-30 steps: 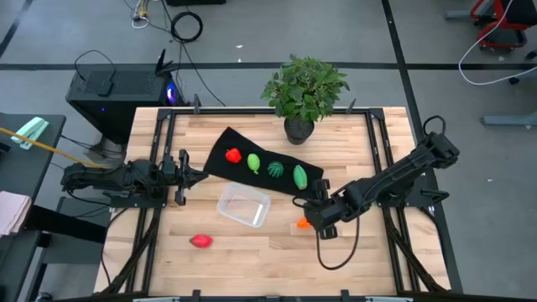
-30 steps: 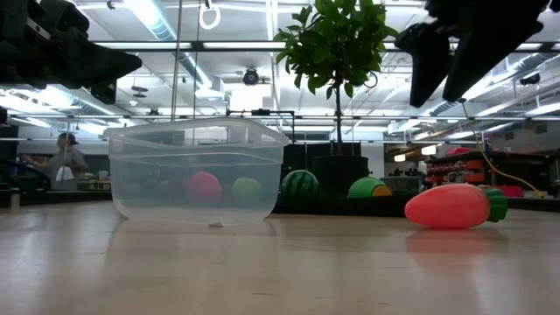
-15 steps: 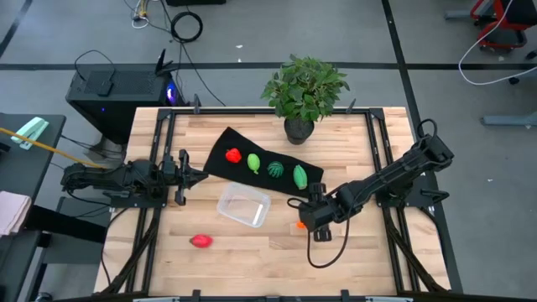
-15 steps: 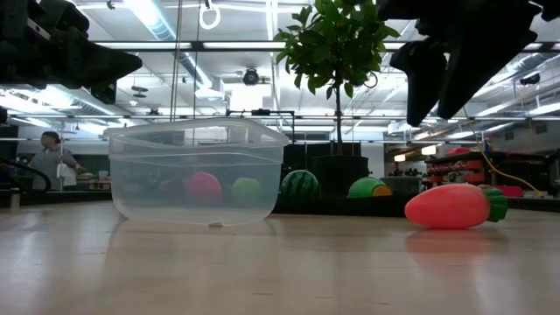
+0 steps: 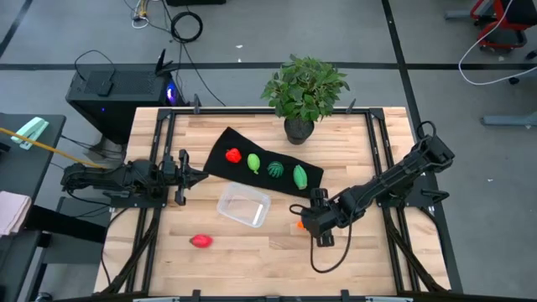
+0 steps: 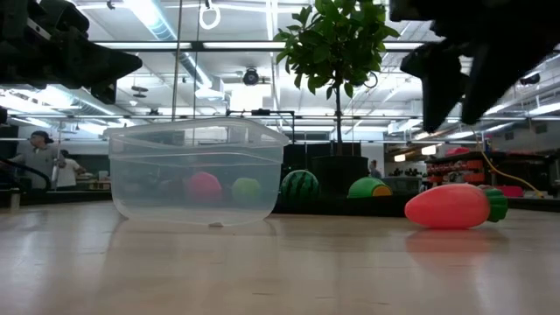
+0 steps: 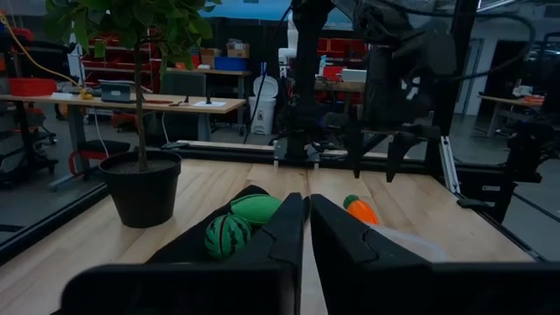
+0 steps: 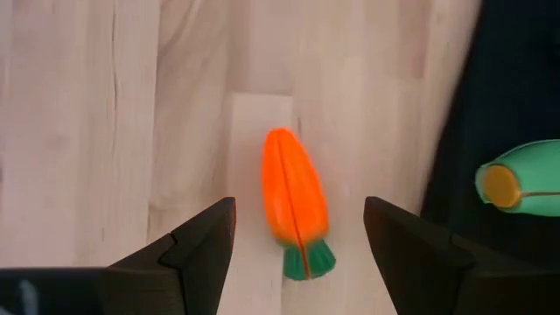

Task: Pick and placing Produce into tupperware
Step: Put the orange carrot into the transparent bin

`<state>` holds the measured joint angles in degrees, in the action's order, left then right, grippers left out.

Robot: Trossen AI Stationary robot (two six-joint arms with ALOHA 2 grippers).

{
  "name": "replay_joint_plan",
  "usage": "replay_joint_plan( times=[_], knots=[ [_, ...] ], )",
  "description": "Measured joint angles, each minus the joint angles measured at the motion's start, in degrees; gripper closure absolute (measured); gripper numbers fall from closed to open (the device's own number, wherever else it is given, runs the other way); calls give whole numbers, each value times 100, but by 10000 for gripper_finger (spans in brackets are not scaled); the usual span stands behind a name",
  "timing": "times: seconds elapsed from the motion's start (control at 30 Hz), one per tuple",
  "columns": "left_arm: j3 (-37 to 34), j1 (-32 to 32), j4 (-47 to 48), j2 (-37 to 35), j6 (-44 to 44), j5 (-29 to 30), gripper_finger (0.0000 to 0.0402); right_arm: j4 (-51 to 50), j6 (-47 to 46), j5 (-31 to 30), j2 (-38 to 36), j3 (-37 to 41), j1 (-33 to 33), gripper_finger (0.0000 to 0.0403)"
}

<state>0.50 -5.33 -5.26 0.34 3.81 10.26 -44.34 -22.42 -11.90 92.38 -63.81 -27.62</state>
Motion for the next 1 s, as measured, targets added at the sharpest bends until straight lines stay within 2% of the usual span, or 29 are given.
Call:
replay_joint_plan(
  times=[0.53, 1.0],
  knots=[
    [1, 1, 0, 0, 4, 0, 375, 1212, 462, 3, 0, 793, -59, 144],
    [1, 1, -2, 0, 4, 0, 366, 2090, 600, 223, 0, 1397, 206, 144]
  ],
)
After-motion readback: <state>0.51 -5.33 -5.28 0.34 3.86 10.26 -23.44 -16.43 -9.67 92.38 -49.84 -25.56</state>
